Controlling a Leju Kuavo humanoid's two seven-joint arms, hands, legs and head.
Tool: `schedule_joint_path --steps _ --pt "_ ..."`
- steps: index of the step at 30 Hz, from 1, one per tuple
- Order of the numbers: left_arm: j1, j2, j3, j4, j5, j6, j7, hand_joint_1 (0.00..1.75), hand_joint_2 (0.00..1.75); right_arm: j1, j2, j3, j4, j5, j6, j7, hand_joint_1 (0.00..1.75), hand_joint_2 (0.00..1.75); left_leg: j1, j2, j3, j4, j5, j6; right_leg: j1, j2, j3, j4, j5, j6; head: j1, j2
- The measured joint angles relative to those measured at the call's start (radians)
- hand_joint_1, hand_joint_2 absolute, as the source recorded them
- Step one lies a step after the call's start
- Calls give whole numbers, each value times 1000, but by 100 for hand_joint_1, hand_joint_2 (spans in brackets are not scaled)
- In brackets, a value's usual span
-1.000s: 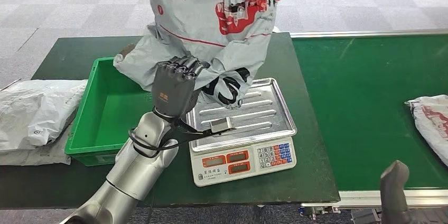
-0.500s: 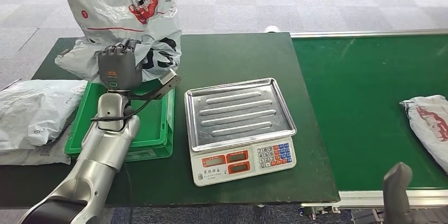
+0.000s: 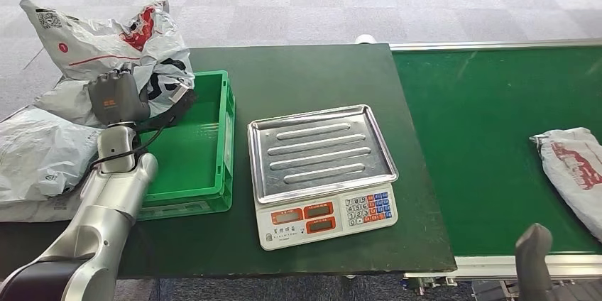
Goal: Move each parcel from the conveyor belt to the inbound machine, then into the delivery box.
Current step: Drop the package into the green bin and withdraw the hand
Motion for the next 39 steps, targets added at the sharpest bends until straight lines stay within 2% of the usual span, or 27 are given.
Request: schedule_joint_path --steps 15,16,18,19,20,22,24,25,27,29,31,33,35,39 --pt "-21 6 9 85 -1 0 -2 175 175 13 -18 -6 0 -2 0 0 0 175 0 0 0 0 0 0 0 0 0 0 0 0 0 0" --pt "-22 6 9 87 -1 0 -2 137 175 13 -19 -6 0 -2 0 0 0 175 0 0 0 0 0 0 0 0 0 0 0 0 0 0" --pt "-22 6 9 90 -1 0 -1 50 175 13 -20 -6 0 -2 0 0 0 175 0 0 0 0 0 0 0 0 0 0 0 0 0 0" --pt "-22 6 9 90 -1 0 1 6 131 13 -21 -6 0 -3 0 0 0 175 0 0 0 0 0 0 0 0 0 0 0 0 0 0" --pt "-21 6 9 90 -1 0 4 0 87 13 -21 -6 0 -4 0 0 0 175 0 0 0 0 0 0 0 0 0 0 0 0 0 0" --pt "-17 5 9 83 0 0 5 0 0 13 -23 -6 0 -8 0 0 0 175 0 0 0 0 0 0 0 0 0 0 0 0 0 0" --pt "-8 -1 9 68 15 0 -32 0 0 13 -26 -6 0 -9 0 0 0 175 0 0 0 0 0 0 0 0 0 0 0 0 0 0" --pt "-5 -7 12 62 45 -1 -81 0 0 13 -27 -6 0 -9 0 0 0 175 0 0 0 0 0 0 0 0 0 0 0 0 0 0" --pt "-3 -27 29 58 170 -26 -226 0 0 14 -30 -6 0 -10 0 0 0 175 0 -1 0 0 0 0 -1 -1 0 0 0 0 0 0" --pt "-2 -54 62 57 360 -110 -381 0 0 18 -32 -6 0 -14 0 0 0 175 0 -2 0 0 0 0 -1 -2 1 0 0 0 0 0" --pt "1 -78 103 48 527 -202 -484 0 0 26 -36 -7 0 -19 0 0 0 175 0 -1 -1 0 0 0 -1 -1 0 0 0 0 0 0" --pt "11 -97 141 24 637 -229 -535 0 0 36 -40 -7 0 -22 0 0 0 175 0 1 0 0 -1 0 -1 0 0 0 0 0 0 0" --pt "27 -111 165 -11 702 -212 -562 0 0 46 -43 -8 0 -24 0 0 0 175 -1 2 0 0 -1 0 -1 1 -1 0 0 0 0 0" --pt "65 -118 181 -84 798 -205 -568 0 0 60 -51 -9 0 -39 0 0 0 175 0 1 0 0 -1 0 1 1 0 0 0 0 0 0"
